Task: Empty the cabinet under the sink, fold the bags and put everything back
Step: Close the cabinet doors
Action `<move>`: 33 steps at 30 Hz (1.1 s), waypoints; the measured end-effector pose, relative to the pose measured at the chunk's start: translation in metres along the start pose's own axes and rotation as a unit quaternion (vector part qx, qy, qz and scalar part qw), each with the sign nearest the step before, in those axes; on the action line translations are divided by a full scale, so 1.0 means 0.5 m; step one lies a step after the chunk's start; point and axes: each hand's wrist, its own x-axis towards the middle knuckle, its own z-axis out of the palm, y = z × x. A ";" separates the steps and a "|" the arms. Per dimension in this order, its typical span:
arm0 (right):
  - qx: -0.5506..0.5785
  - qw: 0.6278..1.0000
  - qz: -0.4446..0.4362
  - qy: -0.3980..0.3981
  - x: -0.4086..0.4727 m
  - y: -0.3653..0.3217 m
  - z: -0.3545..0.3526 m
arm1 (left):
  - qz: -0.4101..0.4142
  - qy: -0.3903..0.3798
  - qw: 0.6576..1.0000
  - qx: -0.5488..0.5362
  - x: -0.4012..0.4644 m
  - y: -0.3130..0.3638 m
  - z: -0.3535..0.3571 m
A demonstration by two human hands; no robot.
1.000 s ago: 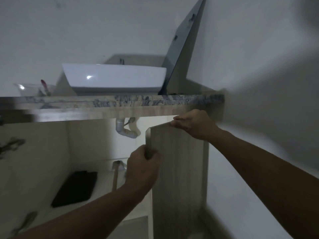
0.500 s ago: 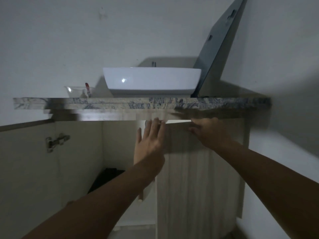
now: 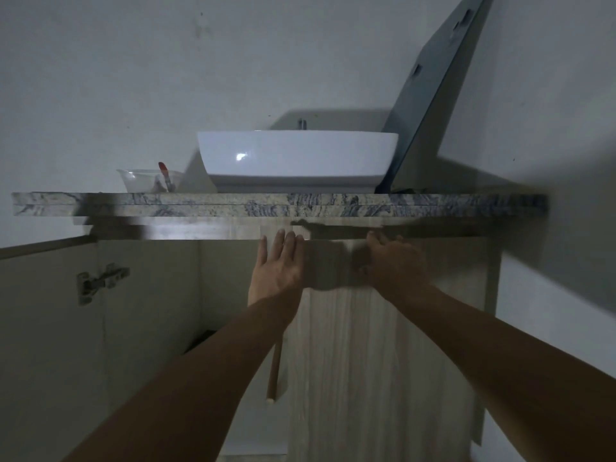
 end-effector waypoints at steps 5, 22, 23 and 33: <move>-0.007 1.000 -0.001 0.000 0.018 0.002 0.031 | -0.016 0.018 1.000 -0.006 0.030 -0.010 0.043; -0.025 0.999 0.020 -0.014 0.030 -0.008 0.055 | -0.030 -0.110 0.993 0.017 0.050 -0.017 0.058; -0.003 1.000 0.023 -0.016 0.028 -0.010 0.053 | -0.029 -0.134 0.991 0.002 0.052 -0.018 0.046; 0.176 0.980 -0.088 -0.032 -0.025 -0.189 0.012 | 0.045 -0.246 0.968 0.014 -0.004 -0.191 -0.112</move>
